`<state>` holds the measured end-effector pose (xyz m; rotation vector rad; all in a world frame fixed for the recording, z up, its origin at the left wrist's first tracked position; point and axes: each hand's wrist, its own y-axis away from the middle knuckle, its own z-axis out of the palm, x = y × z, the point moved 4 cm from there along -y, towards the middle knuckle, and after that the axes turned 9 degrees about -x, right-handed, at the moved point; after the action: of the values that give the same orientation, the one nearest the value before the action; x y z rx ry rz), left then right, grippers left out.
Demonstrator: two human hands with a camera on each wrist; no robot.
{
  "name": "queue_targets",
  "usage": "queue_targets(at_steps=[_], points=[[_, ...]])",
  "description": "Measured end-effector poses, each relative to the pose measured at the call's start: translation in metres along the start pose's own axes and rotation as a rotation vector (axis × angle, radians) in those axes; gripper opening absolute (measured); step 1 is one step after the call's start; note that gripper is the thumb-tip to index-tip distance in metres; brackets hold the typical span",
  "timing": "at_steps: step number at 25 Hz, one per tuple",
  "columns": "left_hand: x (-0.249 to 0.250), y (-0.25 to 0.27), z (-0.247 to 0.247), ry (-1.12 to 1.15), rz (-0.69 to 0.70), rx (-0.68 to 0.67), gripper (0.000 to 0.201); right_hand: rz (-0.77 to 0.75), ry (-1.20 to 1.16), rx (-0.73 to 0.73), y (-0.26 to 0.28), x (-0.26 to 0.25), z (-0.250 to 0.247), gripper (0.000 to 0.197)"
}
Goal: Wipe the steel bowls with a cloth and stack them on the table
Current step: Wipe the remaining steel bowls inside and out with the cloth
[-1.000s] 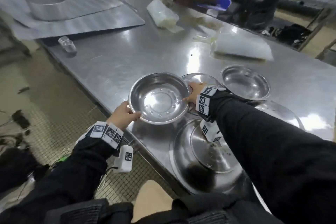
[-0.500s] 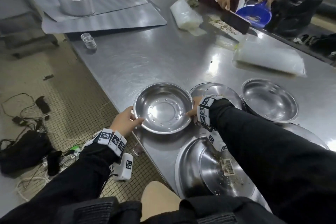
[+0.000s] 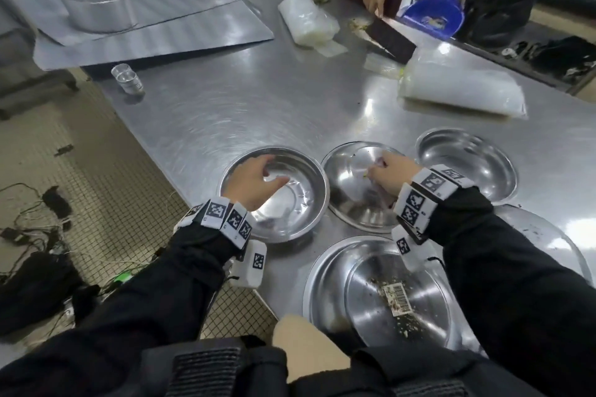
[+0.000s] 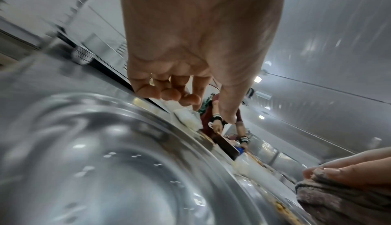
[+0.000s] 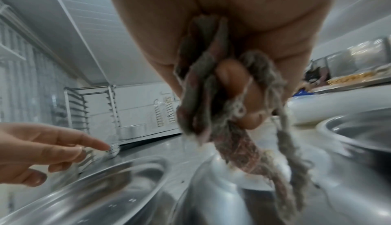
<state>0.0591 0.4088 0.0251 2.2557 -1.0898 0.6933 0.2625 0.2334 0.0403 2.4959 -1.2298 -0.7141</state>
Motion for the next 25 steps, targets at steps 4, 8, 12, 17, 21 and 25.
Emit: queue_targets(at_steps=[4, 8, 12, 17, 21, 25], points=[[0.045, -0.057, 0.017, -0.070, 0.104, -0.197, 0.064, 0.214, -0.057, 0.025, 0.003, 0.050, -0.018, 0.031], [0.082, -0.110, 0.034, -0.397, 0.190, -0.393, 0.069, 0.401, -0.070, 0.027, 0.014, 0.079, -0.020, 0.038], [0.088, -0.155, 0.055, -0.610, 0.177, -0.585, 0.074, 0.442, -0.083, -0.039, 0.006, 0.081, -0.013, 0.039], [0.086, -0.186, 0.070, -0.607, 0.153, -0.623, 0.048, 0.411, 0.027, -0.104, -0.015, 0.082, -0.010, 0.036], [0.087, -0.198, 0.074, -0.510, 0.172, -0.605, 0.046, 0.445, 0.021, -0.239, -0.026, 0.084, 0.000, 0.021], [0.083, -0.211, 0.080, -0.343, 0.133, -0.660, 0.040, 0.451, 0.020, -0.235, -0.021, 0.078, -0.012, 0.041]])
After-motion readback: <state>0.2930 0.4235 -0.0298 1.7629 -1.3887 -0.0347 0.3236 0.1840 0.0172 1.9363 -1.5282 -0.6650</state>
